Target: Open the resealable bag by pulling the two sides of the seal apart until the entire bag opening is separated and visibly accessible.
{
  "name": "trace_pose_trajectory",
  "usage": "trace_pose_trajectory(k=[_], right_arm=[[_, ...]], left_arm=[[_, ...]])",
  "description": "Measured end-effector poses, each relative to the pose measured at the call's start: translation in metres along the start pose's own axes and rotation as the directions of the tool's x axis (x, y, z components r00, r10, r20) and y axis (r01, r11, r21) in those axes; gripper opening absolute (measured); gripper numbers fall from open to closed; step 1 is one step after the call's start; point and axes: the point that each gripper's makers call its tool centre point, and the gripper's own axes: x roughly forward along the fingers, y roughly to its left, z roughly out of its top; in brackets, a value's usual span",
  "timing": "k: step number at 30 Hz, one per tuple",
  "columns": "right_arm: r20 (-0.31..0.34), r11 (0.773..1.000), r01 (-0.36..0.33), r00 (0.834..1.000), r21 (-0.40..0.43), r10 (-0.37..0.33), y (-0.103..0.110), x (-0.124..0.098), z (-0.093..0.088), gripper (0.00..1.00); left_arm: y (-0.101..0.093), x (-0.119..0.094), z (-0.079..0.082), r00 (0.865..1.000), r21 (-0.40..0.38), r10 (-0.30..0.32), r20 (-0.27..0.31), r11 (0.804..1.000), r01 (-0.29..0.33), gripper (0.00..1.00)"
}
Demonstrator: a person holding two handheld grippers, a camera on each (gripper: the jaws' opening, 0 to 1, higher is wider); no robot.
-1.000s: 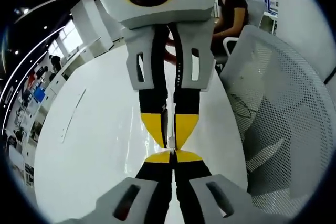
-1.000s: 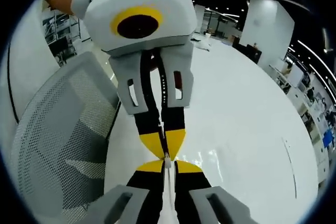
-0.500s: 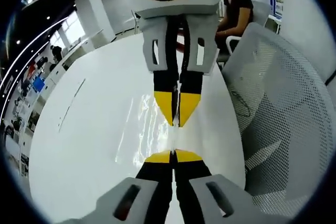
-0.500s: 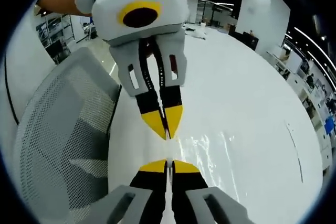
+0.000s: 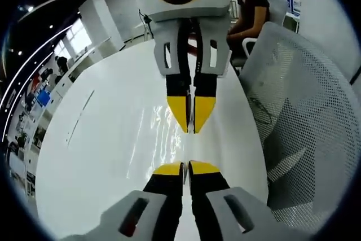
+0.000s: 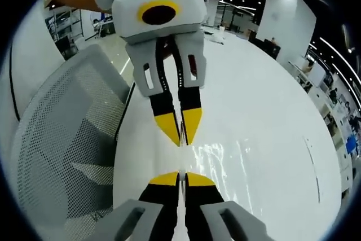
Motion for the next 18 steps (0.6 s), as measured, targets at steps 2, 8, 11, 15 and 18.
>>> trace_pose_trajectory(k=[2,8,11,15,18], right_arm=[[0.002,1.0,0.002,1.0,-0.007,-0.002,0.0,0.0,0.001,0.0],[0.014,1.0,0.012,1.0,-0.013,-0.012,0.0,-0.002,0.004,0.0],[0.017,0.999,0.016,1.0,-0.028,-0.015,0.0,-0.003,0.002,0.0],[0.015,0.999,0.017,1.0,-0.027,-0.017,0.001,-0.003,0.002,0.0],[0.014,0.999,0.017,1.0,-0.04,-0.016,0.001,-0.002,0.002,0.0]], left_arm=[[0.001,0.002,0.001,1.0,-0.003,0.0,-0.002,1.0,0.0,0.04],[-0.004,0.008,0.004,1.0,0.012,-0.016,-0.016,1.0,0.016,0.0],[-0.005,0.01,0.004,1.0,-0.001,-0.013,-0.007,1.0,0.013,0.0],[-0.007,0.012,0.005,1.0,0.012,-0.012,-0.014,1.0,0.013,0.0],[-0.006,0.012,0.005,1.0,0.02,-0.01,-0.019,1.0,0.011,0.0]])
